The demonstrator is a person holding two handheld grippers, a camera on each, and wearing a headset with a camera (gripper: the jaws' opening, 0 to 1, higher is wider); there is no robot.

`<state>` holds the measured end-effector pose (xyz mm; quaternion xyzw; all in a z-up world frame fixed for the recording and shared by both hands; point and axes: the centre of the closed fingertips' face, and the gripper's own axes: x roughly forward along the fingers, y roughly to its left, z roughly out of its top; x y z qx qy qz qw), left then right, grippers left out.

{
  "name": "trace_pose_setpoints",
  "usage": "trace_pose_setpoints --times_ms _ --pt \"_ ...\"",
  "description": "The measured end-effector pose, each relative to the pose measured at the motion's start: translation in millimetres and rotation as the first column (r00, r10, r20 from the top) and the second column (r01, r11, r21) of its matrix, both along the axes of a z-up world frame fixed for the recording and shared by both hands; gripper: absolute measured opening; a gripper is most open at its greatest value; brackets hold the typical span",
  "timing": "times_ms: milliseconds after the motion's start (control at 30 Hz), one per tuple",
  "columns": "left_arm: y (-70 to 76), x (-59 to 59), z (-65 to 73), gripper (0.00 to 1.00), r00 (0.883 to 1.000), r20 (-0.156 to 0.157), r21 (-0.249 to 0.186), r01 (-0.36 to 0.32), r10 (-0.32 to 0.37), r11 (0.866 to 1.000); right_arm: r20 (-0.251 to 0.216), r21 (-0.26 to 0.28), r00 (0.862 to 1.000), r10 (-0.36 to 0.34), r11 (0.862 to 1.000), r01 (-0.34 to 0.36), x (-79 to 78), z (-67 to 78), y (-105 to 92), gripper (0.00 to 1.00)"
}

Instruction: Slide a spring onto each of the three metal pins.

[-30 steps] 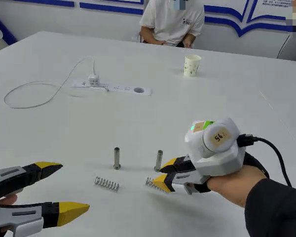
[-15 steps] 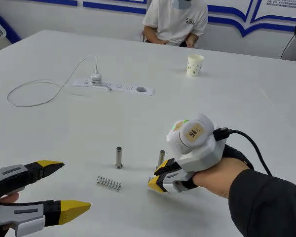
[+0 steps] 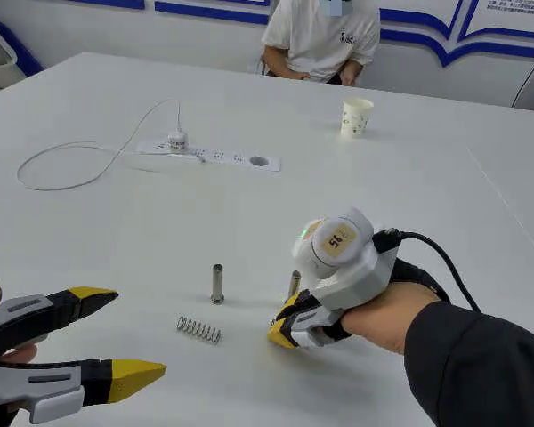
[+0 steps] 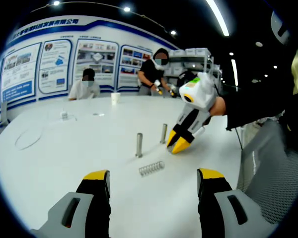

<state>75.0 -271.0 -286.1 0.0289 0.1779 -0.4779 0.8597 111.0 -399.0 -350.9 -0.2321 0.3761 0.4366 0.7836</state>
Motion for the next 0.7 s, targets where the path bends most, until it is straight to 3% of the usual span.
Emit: trace_pose_setpoints --times_ms 700 --pt "0.3 -0.2 0.8 0.72 1.0 -0.003 -0.003 -0.004 0.004 1.0 -0.016 -0.012 1.0 0.017 1.0 -0.017 0.0 -0.6 1.0 0.12"
